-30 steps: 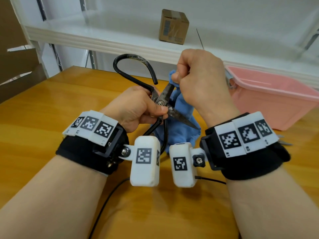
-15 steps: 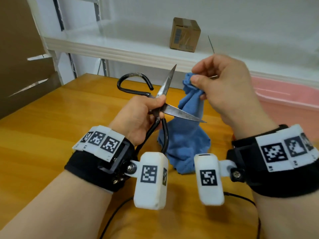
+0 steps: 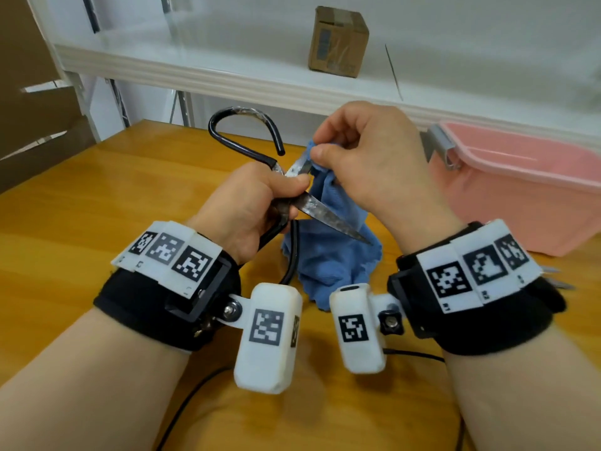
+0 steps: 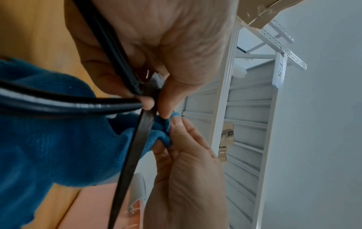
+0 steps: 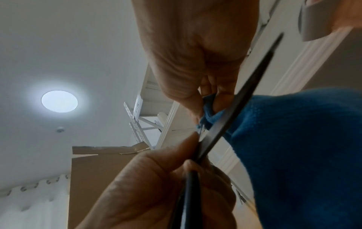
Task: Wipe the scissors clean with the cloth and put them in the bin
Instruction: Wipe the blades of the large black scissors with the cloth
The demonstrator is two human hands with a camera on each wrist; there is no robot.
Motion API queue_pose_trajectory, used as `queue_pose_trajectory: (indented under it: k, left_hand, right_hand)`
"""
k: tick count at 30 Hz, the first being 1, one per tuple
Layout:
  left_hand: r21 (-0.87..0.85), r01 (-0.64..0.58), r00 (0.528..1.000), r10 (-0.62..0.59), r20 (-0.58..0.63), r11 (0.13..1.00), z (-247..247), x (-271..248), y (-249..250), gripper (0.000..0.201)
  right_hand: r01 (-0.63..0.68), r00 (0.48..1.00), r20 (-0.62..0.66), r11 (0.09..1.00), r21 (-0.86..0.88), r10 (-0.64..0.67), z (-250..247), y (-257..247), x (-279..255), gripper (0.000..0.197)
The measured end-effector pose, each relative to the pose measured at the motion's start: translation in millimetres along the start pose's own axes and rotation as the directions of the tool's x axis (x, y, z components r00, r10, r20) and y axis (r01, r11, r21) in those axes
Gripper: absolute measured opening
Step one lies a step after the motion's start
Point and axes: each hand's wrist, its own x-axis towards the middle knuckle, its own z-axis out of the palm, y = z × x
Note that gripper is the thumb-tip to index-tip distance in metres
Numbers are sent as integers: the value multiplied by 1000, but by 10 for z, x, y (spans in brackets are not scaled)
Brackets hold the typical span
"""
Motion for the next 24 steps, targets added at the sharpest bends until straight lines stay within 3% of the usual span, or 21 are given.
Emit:
queue_pose_trajectory:
  k: [4,10,15,19,24]
  left_hand:
    - [5,-2,1000,2,-10,1000,34,-2,-7,18]
    - [17,-4,1000,5,-20,1000,46,-23,-9,20]
    - [16,3,1000,-3,-12,1000,92,-29,-17,21]
    - [5,-12,999,12,-39,1000,59,-19,-4,21]
    - [51,-9,1000,9,-2,999,97,-26,-23,19]
  right_hand:
    - [-43,996,-80,999,-2,43,-24,45,12,15]
    - [-36,999,8,995,-90,36,-62,18,-1,19]
    - [-59,991,-124,996,-71,50,-93,65,33,16]
    - [-38,999,-9,993,-114,37,-24,-3,-22,20]
    - [-99,986,-143,993,-68,88,-73,65,11,18]
